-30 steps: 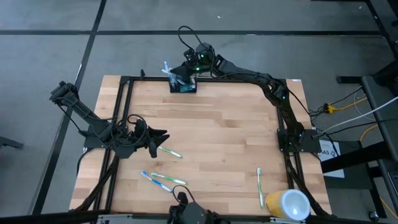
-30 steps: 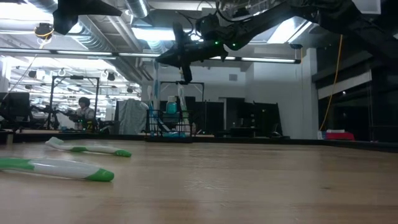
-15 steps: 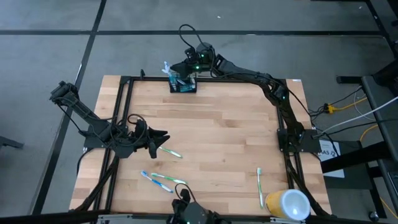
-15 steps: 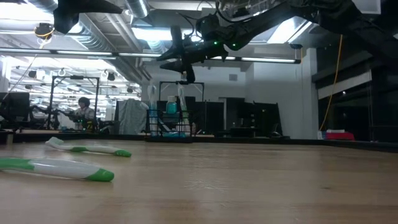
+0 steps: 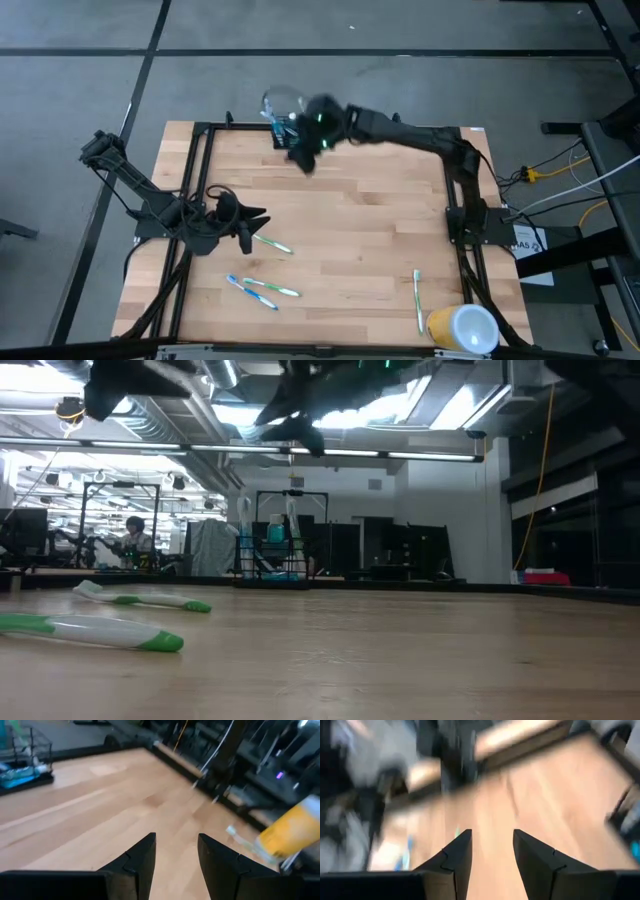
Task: Pick & Place toothbrushing station
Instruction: Put the green toothbrush into the black wire organizer
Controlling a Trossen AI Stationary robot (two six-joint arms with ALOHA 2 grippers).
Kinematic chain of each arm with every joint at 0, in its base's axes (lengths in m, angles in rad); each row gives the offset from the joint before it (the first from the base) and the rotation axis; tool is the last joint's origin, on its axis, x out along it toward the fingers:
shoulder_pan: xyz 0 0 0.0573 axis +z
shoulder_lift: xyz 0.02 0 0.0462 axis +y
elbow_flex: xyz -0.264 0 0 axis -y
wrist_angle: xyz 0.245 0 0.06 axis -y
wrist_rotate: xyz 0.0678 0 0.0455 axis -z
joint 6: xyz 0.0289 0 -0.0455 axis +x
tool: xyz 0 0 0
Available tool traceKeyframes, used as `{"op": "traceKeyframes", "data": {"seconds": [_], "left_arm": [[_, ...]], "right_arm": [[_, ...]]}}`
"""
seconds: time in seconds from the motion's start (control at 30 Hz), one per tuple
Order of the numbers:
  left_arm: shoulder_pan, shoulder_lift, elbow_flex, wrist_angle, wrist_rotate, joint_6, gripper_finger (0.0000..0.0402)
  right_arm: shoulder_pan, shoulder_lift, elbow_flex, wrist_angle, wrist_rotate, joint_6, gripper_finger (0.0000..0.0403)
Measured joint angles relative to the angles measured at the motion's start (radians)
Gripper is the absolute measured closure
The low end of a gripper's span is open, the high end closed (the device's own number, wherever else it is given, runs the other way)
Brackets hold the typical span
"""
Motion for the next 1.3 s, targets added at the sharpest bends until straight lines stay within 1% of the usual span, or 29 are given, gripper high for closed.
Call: {"op": "traceKeyframes", "data": {"seconds": [0.13, 0.23, 0.3, 0.43, 0.57, 0.7, 0.83, 0.93, 1.13, 1.2, 1.3], "left_arm": [[0.001, -0.004, 0.000, -0.129, 0.060, -0.054, 0.0261], [0.001, -0.003, 0.000, -0.154, 0.077, -0.070, 0.0261], [0.001, -0.003, 0.000, -0.150, 0.083, -0.057, 0.0261], [0.001, -0.003, 0.000, -0.138, 0.121, -0.012, 0.0261], [0.000, -0.003, 0.000, -0.133, 0.133, -0.017, 0.0261], [-0.001, -0.003, 0.000, -0.125, 0.133, -0.014, 0.0261], [0.000, -0.003, 0.000, -0.105, 0.132, 0.001, 0.0261], [0.000, -0.003, 0.000, -0.091, 0.133, 0.006, 0.0261], [0.000, -0.003, 0.000, -0.055, 0.133, 0.047, 0.0261], [0.000, -0.003, 0.000, -0.038, 0.137, 0.059, 0.0261], [0.000, -0.003, 0.000, -0.017, 0.142, 0.069, 0.0261]], "right_arm": [[0.164, -0.036, 0.000, -0.305, 0.127, -0.068, 0.0257], [0.284, -0.038, -0.009, -0.487, 0.237, -0.069, 0.0257], [0.351, -0.046, -0.038, -0.497, 0.256, -0.026, 0.0257], [0.458, -0.085, -0.155, -0.486, 0.242, 0.105, 0.0257], [0.514, -0.138, -0.337, -0.518, 0.230, 0.366, 0.0259], [0.562, -0.217, -0.503, -0.521, 0.235, 0.710, 0.0267], [0.632, -0.304, -0.614, -0.517, 0.240, 1.129, 0.0274], [0.701, -0.350, -0.672, -0.516, 0.257, 1.375, 0.0276], [0.865, -0.377, -0.748, -0.549, 0.253, 1.733, 0.0276], [0.911, -0.377, -0.784, -0.538, 0.253, 1.819, 0.0275], [0.959, -0.377, -0.833, -0.511, 0.247, 1.897, 0.0266]]}}
